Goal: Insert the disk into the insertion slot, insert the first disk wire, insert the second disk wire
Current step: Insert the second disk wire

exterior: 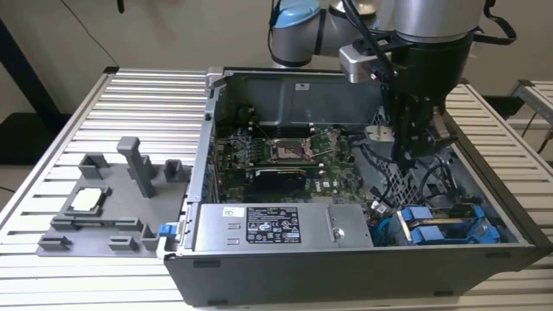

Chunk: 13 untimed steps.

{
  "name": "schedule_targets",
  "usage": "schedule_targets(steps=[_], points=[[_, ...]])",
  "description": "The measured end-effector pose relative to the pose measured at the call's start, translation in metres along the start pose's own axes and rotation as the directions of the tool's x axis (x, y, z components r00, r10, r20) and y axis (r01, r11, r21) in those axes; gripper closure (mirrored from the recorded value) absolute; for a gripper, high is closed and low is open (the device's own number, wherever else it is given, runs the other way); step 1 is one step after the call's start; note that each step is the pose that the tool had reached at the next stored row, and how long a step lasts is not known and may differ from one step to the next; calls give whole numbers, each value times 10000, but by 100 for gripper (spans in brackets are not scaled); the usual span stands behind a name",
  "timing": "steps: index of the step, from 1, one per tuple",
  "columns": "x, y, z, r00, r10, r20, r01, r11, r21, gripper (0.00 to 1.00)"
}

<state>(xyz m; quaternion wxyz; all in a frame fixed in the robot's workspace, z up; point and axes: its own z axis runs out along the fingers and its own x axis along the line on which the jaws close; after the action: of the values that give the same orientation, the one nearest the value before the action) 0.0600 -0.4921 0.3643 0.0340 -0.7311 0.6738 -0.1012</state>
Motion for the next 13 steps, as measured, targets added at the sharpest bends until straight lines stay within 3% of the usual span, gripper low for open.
schedule_targets(steps=[6,7,13], points=[[-1,8,0,10000,1,4,-1,10000,2,73],[-1,10,0,10000,1,4,-1,10000,1,82],[-2,17,-2,10000,0,4,0,10000,1,84]])
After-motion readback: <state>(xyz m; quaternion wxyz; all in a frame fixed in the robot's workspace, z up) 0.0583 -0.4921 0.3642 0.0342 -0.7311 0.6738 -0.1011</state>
